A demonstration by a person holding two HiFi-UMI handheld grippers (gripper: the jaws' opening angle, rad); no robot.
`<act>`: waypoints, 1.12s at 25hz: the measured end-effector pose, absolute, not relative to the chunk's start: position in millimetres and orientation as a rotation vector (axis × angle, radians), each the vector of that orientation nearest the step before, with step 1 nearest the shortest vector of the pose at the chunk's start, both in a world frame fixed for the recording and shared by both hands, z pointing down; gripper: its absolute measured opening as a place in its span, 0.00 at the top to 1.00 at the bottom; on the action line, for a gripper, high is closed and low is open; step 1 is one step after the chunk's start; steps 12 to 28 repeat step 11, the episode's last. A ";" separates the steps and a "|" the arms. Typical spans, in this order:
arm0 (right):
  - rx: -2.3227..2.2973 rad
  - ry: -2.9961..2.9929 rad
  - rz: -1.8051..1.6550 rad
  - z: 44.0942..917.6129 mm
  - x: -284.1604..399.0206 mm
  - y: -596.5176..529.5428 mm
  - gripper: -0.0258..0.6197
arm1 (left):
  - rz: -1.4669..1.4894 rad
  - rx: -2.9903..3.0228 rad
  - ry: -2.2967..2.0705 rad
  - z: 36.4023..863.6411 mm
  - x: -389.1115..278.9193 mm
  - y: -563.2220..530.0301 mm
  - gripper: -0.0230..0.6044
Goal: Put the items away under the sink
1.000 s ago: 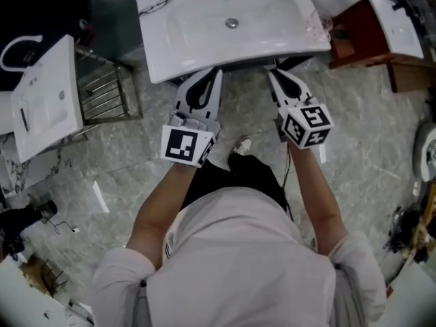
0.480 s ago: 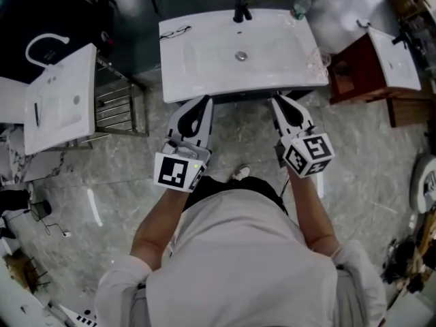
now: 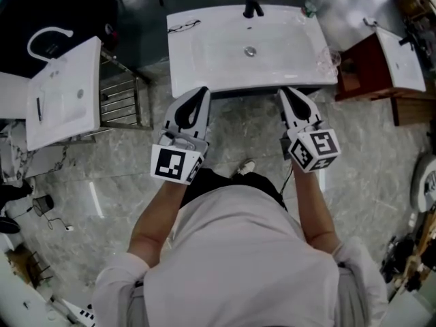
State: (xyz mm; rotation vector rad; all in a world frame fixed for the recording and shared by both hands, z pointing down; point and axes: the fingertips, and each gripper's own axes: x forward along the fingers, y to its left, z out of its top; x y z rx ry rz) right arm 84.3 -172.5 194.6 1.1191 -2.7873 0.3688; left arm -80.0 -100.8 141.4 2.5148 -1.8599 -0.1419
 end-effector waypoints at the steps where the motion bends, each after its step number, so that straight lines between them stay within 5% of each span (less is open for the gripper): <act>1: 1.135 -2.782 0.369 194.4 82.9 -172.1 0.89 | -0.150 2.519 -1.855 140.7 -83.7 -102.8 0.96; 28: 1.252 -2.727 0.380 191.1 72.9 -155.5 0.89 | -0.217 2.577 -1.735 139.6 -98.3 -115.8 0.96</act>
